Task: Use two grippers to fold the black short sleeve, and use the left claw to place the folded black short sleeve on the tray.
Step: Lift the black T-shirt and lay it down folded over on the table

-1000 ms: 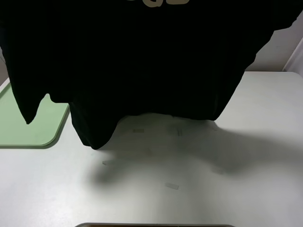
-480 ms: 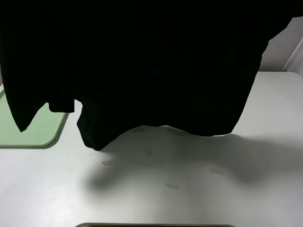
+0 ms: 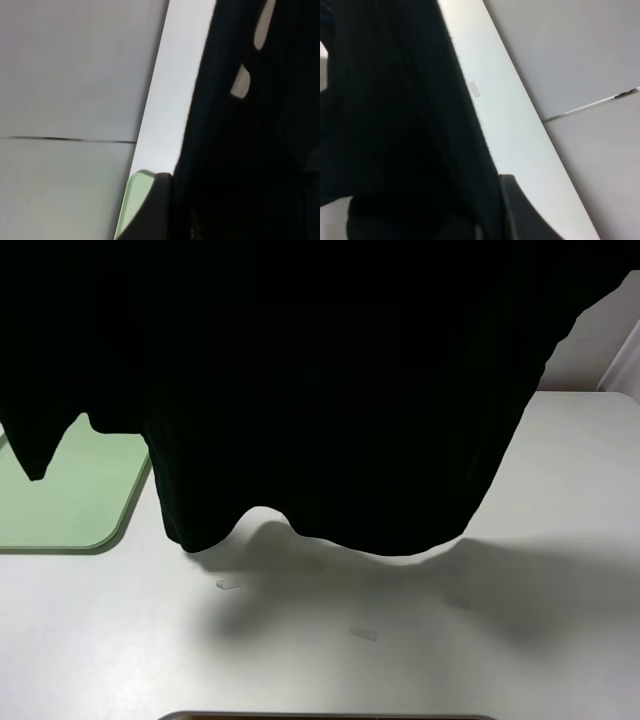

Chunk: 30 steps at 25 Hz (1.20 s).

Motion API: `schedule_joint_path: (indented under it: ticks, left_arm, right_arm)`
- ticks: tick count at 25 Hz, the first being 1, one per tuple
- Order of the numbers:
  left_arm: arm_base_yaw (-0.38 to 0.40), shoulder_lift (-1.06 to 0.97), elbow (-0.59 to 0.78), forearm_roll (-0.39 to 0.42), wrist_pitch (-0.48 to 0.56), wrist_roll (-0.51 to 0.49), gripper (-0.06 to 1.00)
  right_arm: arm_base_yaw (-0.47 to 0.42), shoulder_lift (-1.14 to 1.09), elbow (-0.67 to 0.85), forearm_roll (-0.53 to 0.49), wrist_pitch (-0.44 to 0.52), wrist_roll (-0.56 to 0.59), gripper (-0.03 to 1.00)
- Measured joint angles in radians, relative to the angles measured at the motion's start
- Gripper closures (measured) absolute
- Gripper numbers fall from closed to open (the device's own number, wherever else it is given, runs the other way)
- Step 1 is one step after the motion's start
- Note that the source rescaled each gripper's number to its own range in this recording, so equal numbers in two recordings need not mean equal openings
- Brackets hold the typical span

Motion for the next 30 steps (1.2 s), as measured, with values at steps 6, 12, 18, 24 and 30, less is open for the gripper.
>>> schedule_joint_path:
  ticks: [6, 12, 18, 24, 30]
  left_arm:
    - [0.0, -0.033, 0.0, -0.019, 0.0, -0.003, 0.94]
    - [-0.001, -0.054, 0.0, -0.035, 0.0, -0.039, 0.94]
    - [-0.001, -0.081, 0.026, -0.07, 0.0, -0.046, 0.94]
    - [-0.001, -0.097, 0.101, -0.081, 0.0, -0.053, 0.94]
    - [-0.001, -0.119, 0.165, -0.088, 0.0, -0.063, 0.94]
  right_arm:
    - [0.0, -0.02, 0.003, 0.013, -0.001, 0.014, 0.97]
    - [0.0, -0.059, 0.025, 0.02, -0.001, 0.035, 0.97]
    - [0.0, -0.093, 0.026, 0.033, -0.001, 0.052, 0.97]
    - [0.0, -0.114, 0.043, 0.05, 0.0, 0.068, 0.97]
    - [0.0, -0.148, 0.164, 0.062, -0.002, 0.08, 0.97]
